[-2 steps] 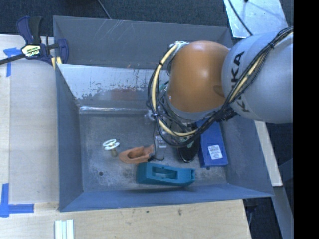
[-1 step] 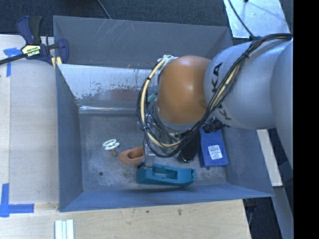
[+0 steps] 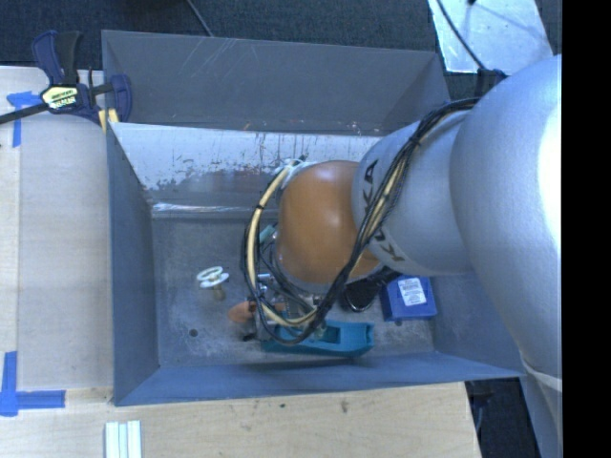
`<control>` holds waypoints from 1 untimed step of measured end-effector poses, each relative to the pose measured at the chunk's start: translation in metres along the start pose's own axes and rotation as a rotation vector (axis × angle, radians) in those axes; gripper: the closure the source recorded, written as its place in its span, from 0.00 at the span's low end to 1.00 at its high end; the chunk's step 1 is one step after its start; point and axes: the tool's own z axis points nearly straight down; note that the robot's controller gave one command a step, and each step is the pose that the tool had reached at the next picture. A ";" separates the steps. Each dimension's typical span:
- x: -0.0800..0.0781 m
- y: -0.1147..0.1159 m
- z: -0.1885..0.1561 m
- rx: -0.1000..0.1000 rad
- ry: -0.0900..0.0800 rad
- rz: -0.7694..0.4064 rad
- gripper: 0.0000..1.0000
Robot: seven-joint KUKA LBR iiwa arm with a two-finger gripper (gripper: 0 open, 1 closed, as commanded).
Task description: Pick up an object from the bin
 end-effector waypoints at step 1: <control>0.000 0.000 0.000 0.000 0.000 0.000 1.00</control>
Offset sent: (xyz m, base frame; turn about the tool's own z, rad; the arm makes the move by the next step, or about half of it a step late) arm 0.0110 0.0039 0.1509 -0.0184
